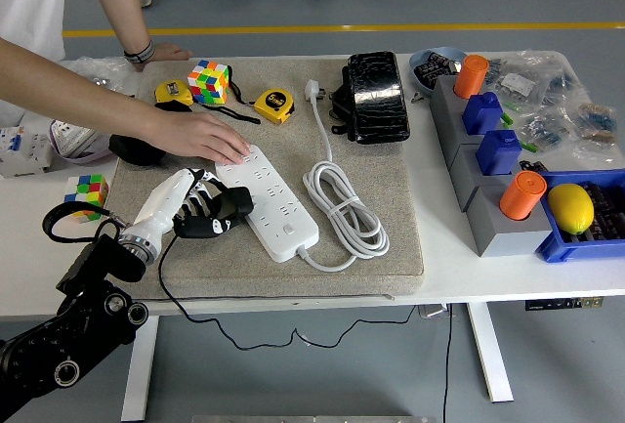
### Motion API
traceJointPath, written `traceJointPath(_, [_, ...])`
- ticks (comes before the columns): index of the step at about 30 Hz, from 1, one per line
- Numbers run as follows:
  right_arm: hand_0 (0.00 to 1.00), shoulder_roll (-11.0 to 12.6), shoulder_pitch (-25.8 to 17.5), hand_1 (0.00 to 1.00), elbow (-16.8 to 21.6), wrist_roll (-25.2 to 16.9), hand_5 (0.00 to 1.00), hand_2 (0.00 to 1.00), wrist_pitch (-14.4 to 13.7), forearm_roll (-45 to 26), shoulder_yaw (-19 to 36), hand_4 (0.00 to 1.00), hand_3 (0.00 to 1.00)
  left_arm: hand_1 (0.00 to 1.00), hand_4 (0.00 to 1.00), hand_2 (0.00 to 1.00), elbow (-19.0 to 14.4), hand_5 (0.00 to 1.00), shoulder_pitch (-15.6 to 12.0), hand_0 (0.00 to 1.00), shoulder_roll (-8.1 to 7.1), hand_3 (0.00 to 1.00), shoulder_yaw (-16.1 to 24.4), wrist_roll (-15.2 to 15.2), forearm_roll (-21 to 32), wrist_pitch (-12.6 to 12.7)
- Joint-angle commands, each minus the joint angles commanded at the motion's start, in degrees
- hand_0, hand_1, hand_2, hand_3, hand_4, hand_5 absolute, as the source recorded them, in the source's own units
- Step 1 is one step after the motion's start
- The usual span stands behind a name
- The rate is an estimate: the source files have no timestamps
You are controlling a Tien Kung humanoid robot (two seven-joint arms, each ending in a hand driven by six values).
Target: Put the plug near the board,insert it into the board,press the button,pull the plug out
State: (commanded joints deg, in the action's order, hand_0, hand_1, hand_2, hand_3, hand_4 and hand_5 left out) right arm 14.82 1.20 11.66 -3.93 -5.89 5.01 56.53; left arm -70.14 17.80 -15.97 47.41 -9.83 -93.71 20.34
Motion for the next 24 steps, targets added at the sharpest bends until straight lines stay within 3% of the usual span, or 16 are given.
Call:
traceJointPath(10, [0.488, 0.0, 0.0, 0.542, 0.0, -0.1, 0.349, 0.529, 0.0, 0.1, 0.1, 0.813, 0.508, 0.537, 0.998, 0.549, -0.4, 0.383, -0.1, 0.285, 0.14, 0.559, 0.9, 0.6, 1.2, 0.2])
traceJointPath(11, [0.489, 0.0, 0.0, 0.542, 0.0, -0.1, 0.348, 0.529, 0.0, 0.1, 0.2, 0.813, 0.508, 0.56, 0.998, 0.569, -0.4, 0.425, -0.1, 0.3, 0.14, 0.579, 0.9, 0.7, 1.3, 0.3])
traceJointPath(24, [0.489, 0.0, 0.0, 0.541, 0.0, -0.2, 0.345, 0.529, 0.0, 0.1, 0.1, 0.813, 0.508, 0.563, 0.998, 0.575, -1.0, 0.463, -0.3, 0.306, 0.19, 0.59, 1.9, 0.7, 1.7, 0.5])
